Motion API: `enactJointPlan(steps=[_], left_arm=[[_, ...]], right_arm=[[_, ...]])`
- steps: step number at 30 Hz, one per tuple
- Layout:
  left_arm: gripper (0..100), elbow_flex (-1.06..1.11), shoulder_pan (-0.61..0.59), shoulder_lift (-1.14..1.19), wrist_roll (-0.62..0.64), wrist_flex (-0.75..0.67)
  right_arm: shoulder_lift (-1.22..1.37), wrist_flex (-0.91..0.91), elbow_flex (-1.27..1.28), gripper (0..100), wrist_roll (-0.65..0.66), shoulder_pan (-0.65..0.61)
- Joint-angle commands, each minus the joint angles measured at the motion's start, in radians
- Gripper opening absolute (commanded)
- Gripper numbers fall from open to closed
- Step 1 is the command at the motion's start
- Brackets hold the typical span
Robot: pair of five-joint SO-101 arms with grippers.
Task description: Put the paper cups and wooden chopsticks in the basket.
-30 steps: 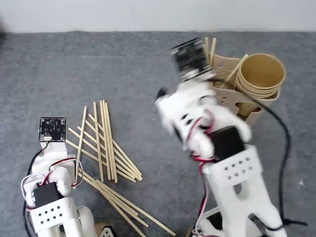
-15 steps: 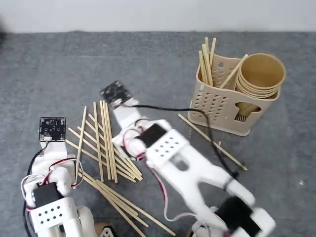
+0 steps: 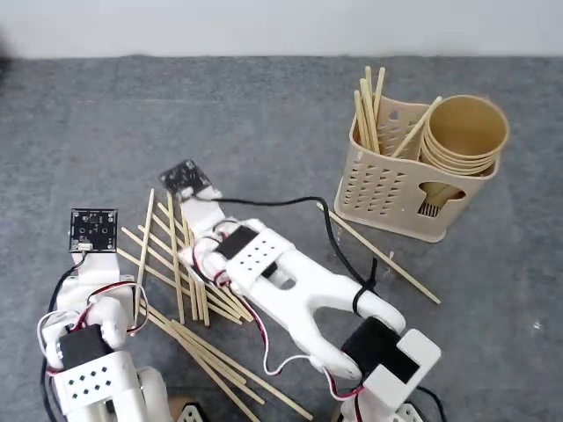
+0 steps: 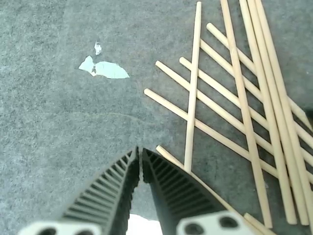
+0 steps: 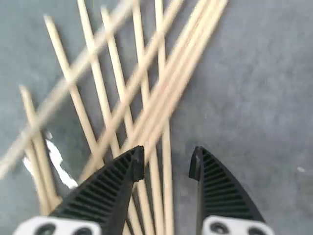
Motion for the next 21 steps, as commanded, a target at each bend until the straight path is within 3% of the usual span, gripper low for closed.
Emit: enactJointPlan(steps=[1, 14, 19, 21], left_arm=[[1, -0.024, -0.006, -0.014, 0.009, -0.025], [1, -0.024, -0.006, -0.014, 0.009, -0.023], [1, -0.024, -0.006, -0.014, 0.009, -0.023], [1, -0.024, -0.006, -0.014, 0.009, -0.023]], right_arm=[[0.033, -0.019, -0.137, 17.3, -0.049, -0.004], [0.358, -0.008, -0.385, 16.2, -0.064, 0.018], [0.384, 0.041, -0.391, 1.5, -0.061, 0.065], [0.381, 0.088, -0.390, 1.3, -0.048, 0.081]])
